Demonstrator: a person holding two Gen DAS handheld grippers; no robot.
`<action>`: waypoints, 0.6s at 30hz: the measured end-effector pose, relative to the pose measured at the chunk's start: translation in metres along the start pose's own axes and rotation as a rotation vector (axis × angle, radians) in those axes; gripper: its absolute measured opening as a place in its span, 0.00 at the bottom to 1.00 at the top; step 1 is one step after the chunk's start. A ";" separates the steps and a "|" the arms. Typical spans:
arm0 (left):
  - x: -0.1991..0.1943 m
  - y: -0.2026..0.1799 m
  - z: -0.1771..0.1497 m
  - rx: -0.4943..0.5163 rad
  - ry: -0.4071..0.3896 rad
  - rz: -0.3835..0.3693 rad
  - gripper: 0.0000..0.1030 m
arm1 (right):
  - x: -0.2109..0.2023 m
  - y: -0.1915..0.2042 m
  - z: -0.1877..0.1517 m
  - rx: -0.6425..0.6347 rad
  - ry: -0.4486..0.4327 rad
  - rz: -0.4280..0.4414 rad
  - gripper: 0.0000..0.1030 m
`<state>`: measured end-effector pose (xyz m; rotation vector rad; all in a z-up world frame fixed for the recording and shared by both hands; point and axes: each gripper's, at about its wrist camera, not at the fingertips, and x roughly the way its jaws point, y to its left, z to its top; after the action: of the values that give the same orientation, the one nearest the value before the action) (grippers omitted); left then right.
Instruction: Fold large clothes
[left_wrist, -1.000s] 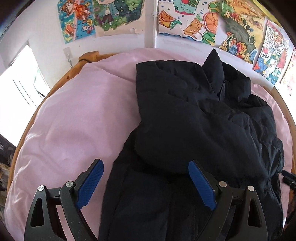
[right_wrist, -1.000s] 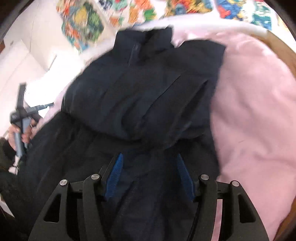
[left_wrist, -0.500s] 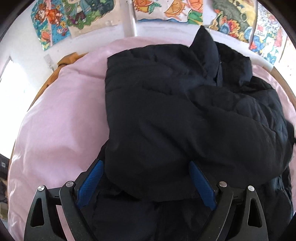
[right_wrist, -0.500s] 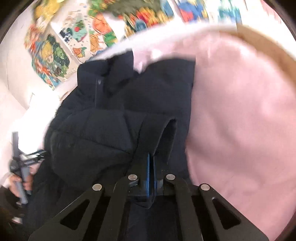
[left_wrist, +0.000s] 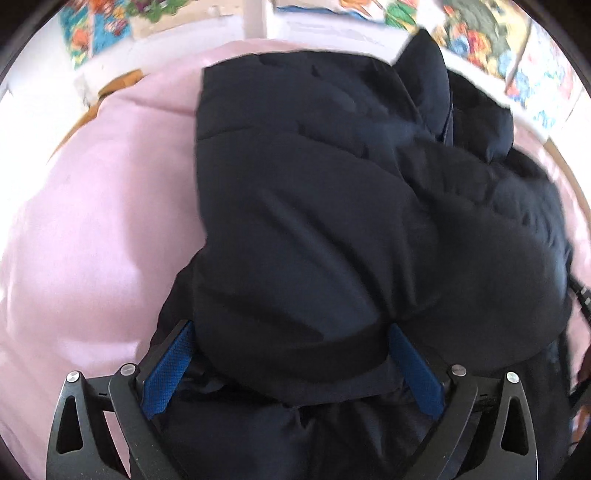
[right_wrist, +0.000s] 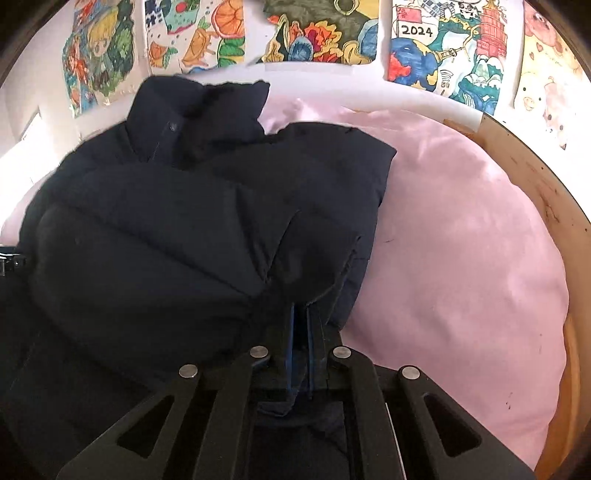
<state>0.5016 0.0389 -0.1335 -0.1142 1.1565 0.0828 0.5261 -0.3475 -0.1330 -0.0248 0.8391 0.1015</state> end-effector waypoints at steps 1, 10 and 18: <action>-0.005 0.006 0.000 -0.028 -0.012 -0.017 1.00 | -0.002 -0.003 -0.001 0.008 -0.002 0.014 0.07; -0.075 0.034 0.030 -0.152 -0.260 -0.149 0.99 | -0.034 -0.041 0.011 0.143 -0.095 0.136 0.59; -0.061 -0.036 0.136 -0.017 -0.309 -0.193 0.99 | -0.025 -0.027 0.105 0.168 -0.116 0.198 0.65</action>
<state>0.6050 0.0208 -0.0222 -0.2200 0.8318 -0.0594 0.5903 -0.3698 -0.0451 0.2205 0.7298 0.2169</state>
